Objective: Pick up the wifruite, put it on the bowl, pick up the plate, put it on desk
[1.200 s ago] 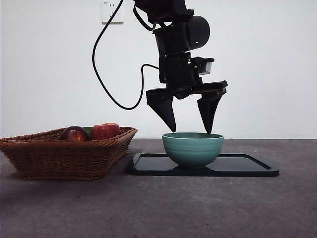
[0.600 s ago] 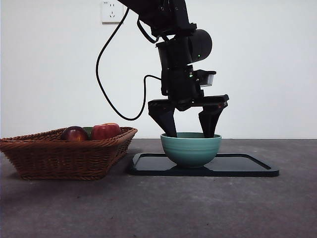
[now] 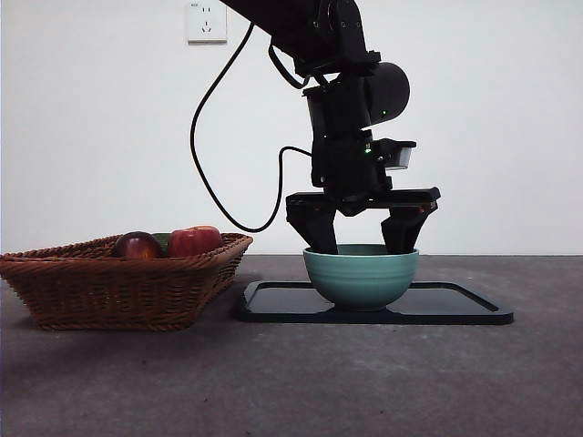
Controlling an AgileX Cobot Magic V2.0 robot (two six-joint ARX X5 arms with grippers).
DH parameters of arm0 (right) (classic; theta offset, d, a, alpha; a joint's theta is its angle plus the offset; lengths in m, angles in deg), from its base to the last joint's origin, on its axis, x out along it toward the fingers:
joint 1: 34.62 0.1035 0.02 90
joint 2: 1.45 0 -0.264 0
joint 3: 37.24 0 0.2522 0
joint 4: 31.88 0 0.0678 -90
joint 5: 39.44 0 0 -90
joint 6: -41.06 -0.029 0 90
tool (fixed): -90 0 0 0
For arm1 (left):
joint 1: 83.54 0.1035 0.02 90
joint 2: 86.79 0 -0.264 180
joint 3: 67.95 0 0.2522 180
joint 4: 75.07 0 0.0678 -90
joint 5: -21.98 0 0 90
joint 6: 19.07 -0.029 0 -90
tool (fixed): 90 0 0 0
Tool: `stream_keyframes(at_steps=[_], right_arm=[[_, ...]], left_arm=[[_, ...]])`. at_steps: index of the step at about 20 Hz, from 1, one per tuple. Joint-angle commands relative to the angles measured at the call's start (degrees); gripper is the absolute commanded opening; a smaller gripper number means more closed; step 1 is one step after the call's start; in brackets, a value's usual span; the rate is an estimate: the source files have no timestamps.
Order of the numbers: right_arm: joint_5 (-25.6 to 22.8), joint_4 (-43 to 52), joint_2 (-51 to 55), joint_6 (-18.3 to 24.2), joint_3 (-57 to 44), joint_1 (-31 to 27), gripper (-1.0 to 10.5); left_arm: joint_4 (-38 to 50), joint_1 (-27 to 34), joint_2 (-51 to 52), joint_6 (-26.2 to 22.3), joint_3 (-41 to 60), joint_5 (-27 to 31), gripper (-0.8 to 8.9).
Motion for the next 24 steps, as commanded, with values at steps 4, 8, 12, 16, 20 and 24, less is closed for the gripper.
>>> stream_keyframes(at_steps=[4, 8, 12, 16, 20, 24], right_arm=[[0.04, -0.90, -0.07, -0.28, 0.50, 0.35, 5.8], [0.04, -0.92, -0.04, -0.31, 0.50, 0.35, 5.8], [0.02, -0.90, -0.04, -0.31, 0.50, 0.35, 5.8], [0.02, -0.87, -0.04, -0.33, 0.50, 0.35, 5.8], [-0.04, -0.85, -0.04, -0.28, 0.50, 0.35, 5.8], [-0.28, -0.83, -0.04, -0.11, 0.50, 0.33, 5.8]], left_arm=[[-0.17, -0.44, -2.75, -0.39, -1.81, 0.17, 3.33], [-0.31, -0.44, -3.19, -0.39, -1.81, 0.20, 2.91], [-0.42, -0.24, -3.19, -0.68, -2.25, 0.39, 2.83], [-2.25, -0.15, -3.19, -0.70, -5.35, 0.66, 2.83], [-5.27, -0.15, -3.19, -0.68, -10.95, 0.76, 2.83], [-13.51, -0.15, -3.19, -0.94, -18.58, 0.81, 2.83]])
